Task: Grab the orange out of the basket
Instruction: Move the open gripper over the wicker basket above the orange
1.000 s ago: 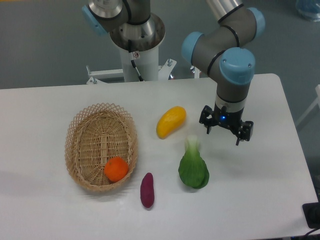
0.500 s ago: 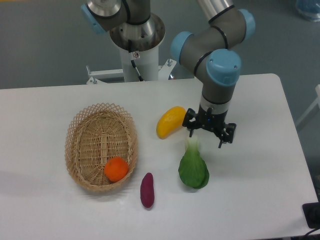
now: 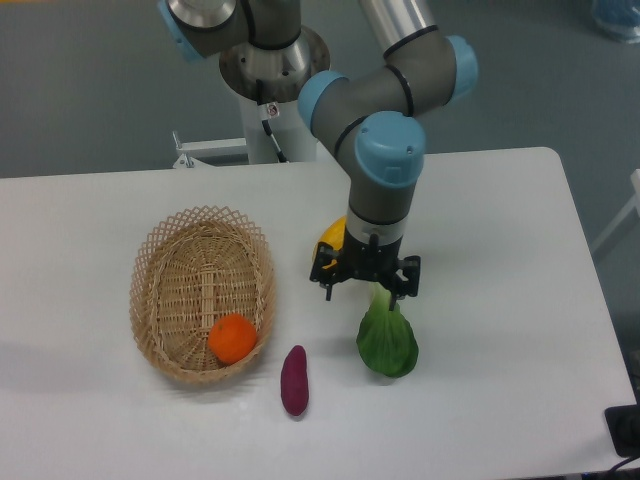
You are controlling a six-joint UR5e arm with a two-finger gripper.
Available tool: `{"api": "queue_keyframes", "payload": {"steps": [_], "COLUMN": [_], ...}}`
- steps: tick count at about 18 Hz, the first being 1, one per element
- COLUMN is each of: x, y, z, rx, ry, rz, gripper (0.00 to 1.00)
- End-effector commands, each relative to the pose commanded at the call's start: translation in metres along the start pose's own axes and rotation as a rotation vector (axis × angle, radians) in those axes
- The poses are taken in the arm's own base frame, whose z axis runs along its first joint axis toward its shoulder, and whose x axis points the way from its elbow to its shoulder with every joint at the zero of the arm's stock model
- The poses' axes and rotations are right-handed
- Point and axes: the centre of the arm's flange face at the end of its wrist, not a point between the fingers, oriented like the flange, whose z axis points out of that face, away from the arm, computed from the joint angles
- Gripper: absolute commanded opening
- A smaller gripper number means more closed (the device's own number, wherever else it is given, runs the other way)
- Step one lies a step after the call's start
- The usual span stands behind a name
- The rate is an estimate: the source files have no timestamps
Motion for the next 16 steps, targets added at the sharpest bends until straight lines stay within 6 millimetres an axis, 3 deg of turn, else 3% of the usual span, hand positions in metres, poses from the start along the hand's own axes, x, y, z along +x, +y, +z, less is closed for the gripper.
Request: {"api": "queue_keyframes", "payload": {"steps": [3,8,16], "x": [0.026,0.088,0.132], "y": [-0.01,-0.019,-0.022], "z": [-0.002,0.003,0.013], "rx": [0.013,0.003,-0.028], "ry": [0.02,0.056,0.036], "rz": [-0.032,-0.062,-0.153], "gripper": [1.0,1.0,1.0]}}
